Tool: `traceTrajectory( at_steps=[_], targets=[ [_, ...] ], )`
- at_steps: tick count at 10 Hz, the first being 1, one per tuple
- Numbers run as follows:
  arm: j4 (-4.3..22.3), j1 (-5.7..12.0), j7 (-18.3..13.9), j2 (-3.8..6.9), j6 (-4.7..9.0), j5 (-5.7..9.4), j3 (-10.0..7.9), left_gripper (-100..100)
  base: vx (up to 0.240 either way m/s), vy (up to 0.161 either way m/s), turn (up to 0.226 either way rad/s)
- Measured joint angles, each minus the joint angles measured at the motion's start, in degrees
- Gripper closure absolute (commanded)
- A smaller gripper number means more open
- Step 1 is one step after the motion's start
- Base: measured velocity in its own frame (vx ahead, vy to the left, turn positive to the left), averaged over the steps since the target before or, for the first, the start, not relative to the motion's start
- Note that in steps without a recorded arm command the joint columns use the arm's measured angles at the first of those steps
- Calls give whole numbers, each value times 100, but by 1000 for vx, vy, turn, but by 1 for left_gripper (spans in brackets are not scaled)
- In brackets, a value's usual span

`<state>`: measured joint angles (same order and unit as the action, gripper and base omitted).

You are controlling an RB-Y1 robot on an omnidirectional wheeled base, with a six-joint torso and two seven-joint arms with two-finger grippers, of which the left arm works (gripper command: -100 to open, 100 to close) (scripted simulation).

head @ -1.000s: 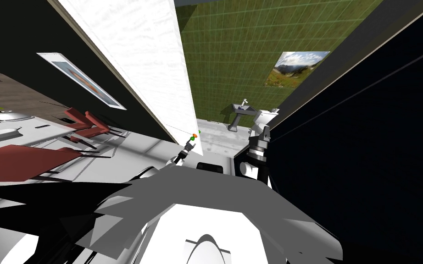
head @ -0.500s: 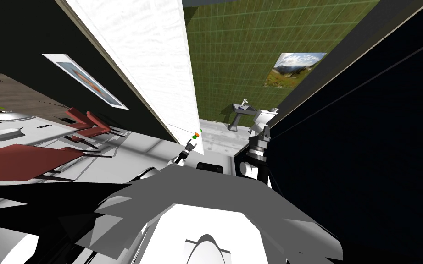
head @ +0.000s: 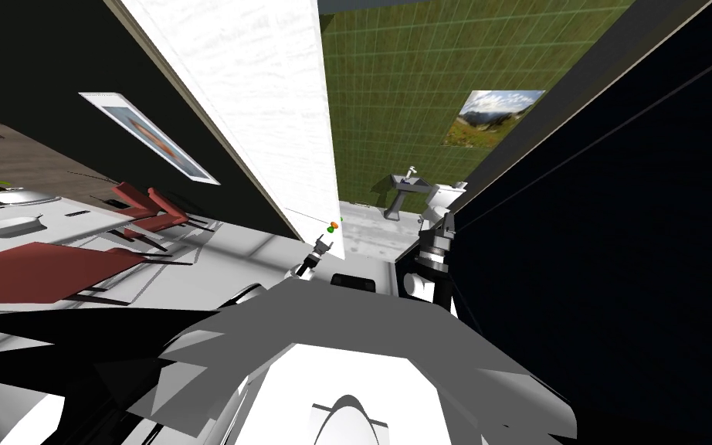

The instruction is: Pull the door open

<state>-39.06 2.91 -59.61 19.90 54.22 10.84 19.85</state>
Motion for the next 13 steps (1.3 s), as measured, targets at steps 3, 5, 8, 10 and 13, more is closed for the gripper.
traceTrajectory(
  at_steps=[3,5,8,10,13],
  targets=[
    [-124,-34,-449,-51,-103,198,124,-100,-51,44,-14],
    [-241,-73,-709,-61,-178,299,184,-100,-49,60,-24],
    [-410,-115,-1152,-107,-318,492,303,-100,-36,55,-15],
    [-525,-153,-1409,-110,-387,587,359,-100,-28,62,-24],
    [-674,-196,-1851,-139,-495,759,467,-100,-29,63,-21]
  ],
)
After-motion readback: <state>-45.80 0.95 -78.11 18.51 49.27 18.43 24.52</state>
